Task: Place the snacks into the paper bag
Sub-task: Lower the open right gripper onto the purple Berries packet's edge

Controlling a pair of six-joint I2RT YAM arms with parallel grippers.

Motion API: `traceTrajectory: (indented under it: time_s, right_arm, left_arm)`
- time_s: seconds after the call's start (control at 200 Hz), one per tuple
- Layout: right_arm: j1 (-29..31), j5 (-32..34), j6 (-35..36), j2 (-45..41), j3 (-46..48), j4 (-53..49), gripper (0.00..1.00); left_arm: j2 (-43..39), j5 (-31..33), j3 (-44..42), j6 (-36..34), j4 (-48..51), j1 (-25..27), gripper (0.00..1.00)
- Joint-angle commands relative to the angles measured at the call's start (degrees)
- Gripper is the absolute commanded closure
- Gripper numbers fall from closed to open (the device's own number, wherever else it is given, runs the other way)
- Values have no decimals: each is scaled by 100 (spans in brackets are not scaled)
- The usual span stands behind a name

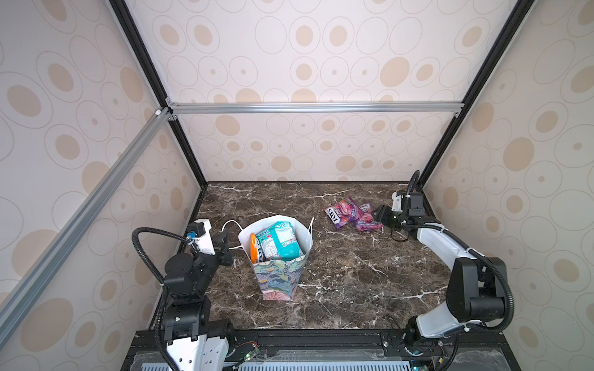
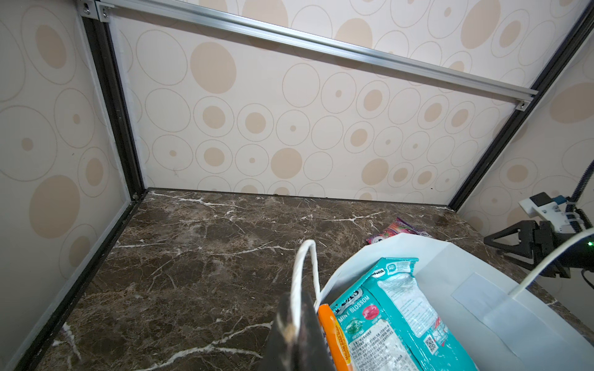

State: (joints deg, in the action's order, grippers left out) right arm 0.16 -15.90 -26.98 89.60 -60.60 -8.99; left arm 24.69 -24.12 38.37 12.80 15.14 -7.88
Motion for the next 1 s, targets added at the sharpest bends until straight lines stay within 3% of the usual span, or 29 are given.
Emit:
traceTrajectory:
  time_s: [0.0, 0.465, 0.995]
  right_arm:
    - [-120, -138, -77, 166, -175, 198, 36]
    - [-595, -821, -523, 983, 45, 998, 36]
    - [-922, -1030, -738, 1359, 503, 1531, 36]
  left_arm:
    - [-9, -101, 46, -125, -45, -1, 100]
    - [128, -59, 49, -127, -16, 1, 100]
    - [180, -129, 51, -130, -39, -3, 100]
